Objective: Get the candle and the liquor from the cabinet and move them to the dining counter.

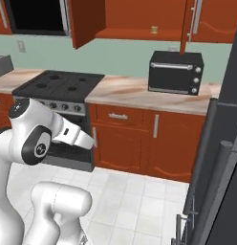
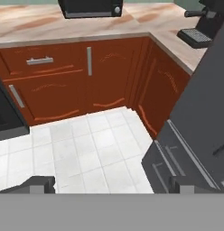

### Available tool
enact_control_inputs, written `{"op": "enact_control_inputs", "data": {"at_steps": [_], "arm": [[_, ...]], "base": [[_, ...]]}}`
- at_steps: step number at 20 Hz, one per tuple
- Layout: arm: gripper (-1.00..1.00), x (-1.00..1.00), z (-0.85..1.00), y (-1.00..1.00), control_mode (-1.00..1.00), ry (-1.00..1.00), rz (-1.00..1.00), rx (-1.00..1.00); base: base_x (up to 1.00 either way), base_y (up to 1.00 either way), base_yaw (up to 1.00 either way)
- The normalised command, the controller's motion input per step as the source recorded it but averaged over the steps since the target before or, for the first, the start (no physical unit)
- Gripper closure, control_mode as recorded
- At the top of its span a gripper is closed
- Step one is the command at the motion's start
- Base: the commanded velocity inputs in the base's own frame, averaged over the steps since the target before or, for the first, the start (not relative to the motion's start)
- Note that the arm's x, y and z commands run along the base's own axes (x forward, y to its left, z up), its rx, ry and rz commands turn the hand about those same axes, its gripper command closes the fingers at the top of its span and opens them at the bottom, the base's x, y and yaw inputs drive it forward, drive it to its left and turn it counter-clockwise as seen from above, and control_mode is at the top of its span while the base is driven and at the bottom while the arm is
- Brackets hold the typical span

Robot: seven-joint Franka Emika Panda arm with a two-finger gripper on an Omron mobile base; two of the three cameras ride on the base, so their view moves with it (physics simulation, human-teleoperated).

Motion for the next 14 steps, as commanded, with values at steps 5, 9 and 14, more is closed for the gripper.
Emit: {"op": "enact_control_inputs", "data": {"at_steps": [5, 9, 14], "arm": [[-1.0, 0.0, 0.0, 0.0, 1.0, 0.0, 0.0, 0.0], [-1.0, 0.0, 0.0, 0.0, 1.0, 0.0, 0.0, 0.0], [-1.0, 0.0, 0.0, 0.0, 1.0, 0.0, 0.0, 0.0]], "base": [[0.85, -0.24, 0.01], [0.84, -0.21, 0.0], [0.77, -0.26, 0.0]]}}
